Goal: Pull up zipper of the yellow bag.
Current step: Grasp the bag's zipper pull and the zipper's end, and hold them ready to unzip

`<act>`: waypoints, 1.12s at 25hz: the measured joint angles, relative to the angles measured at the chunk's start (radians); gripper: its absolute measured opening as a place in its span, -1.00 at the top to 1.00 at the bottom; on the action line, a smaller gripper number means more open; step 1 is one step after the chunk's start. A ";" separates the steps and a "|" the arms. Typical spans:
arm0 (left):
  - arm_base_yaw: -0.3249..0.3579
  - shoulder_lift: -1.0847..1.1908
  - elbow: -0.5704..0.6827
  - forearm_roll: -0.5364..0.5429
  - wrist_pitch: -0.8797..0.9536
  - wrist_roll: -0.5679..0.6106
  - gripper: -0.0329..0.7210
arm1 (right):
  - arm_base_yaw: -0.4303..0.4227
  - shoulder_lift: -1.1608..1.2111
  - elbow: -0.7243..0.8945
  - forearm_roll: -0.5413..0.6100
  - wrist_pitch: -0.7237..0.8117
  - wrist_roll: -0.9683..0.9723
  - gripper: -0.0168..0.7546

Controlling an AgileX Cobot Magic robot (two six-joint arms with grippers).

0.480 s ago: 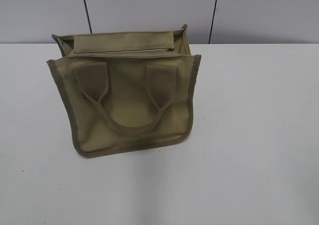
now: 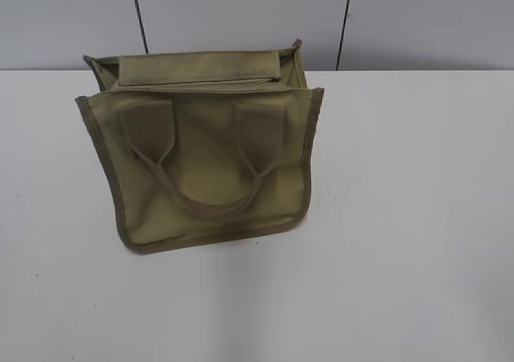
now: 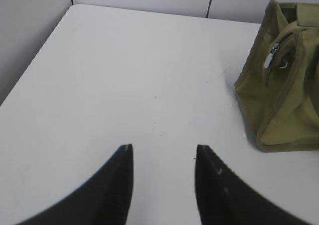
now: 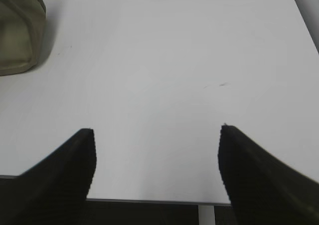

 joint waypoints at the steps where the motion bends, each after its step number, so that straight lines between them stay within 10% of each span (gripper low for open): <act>1: 0.000 0.000 0.000 0.000 0.000 0.000 0.09 | 0.000 0.000 0.000 0.000 0.000 0.000 -0.55; 17: 0.000 0.013 -0.002 -0.011 -0.009 0.000 0.18 | 0.000 0.000 0.000 0.000 0.000 0.000 -0.55; 28: 0.000 0.284 0.046 -0.011 -0.714 0.000 -0.53 | 0.000 0.000 0.000 0.000 0.000 0.000 -0.55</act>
